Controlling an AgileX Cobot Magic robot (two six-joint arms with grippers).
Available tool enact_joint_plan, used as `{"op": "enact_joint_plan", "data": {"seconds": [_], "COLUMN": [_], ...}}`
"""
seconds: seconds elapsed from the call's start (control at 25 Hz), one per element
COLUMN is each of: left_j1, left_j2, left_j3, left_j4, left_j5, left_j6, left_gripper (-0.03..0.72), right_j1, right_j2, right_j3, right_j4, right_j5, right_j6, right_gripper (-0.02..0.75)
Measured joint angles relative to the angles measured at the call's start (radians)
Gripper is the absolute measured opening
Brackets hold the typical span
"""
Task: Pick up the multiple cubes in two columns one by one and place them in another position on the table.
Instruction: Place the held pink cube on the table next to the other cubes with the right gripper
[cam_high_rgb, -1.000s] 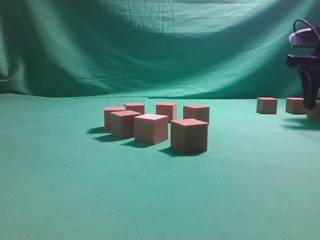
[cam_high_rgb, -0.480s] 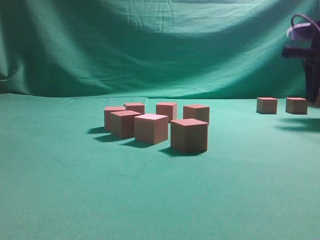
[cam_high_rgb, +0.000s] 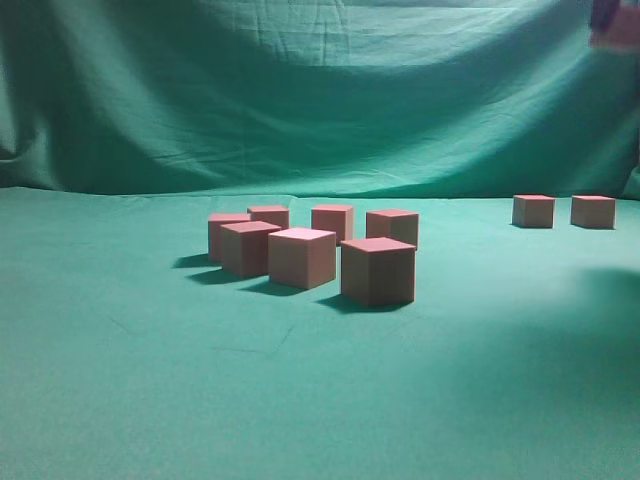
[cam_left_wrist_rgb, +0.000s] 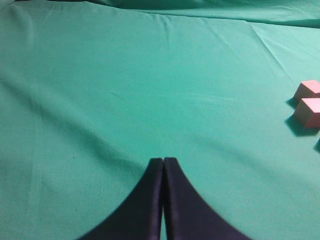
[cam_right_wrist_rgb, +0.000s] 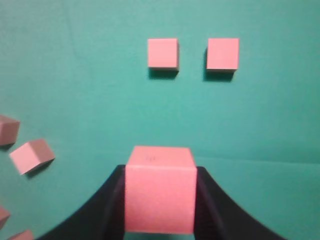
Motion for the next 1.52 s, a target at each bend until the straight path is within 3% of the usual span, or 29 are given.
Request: {"op": "enact_joint_plan", "data": {"seconds": [0.24,0.44,0.76,0.92,1.2,1.52], "left_j1": [0.0,0.0,0.0,0.0,0.0,0.0], "left_j2": [0.0,0.0,0.0,0.0,0.0,0.0], "left_j3": [0.0,0.0,0.0,0.0,0.0,0.0], "left_j4": [0.0,0.0,0.0,0.0,0.0,0.0], "left_j5": [0.0,0.0,0.0,0.0,0.0,0.0], "left_j6": [0.0,0.0,0.0,0.0,0.0,0.0], "left_gripper": [0.0,0.0,0.0,0.0,0.0,0.0], "right_j1": [0.141,0.306,0.64,0.753,0.871,0.878], "right_j2": [-0.23,-0.37,-0.408,-0.383,-0.247,-0.129], "right_j3": [0.179,0.384,0.589,0.611,0.611,0.611], "right_j4": [0.005,0.005,0.009,0.01,-0.08,-0.151], "right_j5": [0.002,-0.013,-0.177,-0.263,-0.309,-0.36], "right_j6": [-0.047,-0.048,-0.015,0.002,-0.006,0.004], "right_gripper": [0.274,0.274,0.274,0.274,0.274,0.274]}}
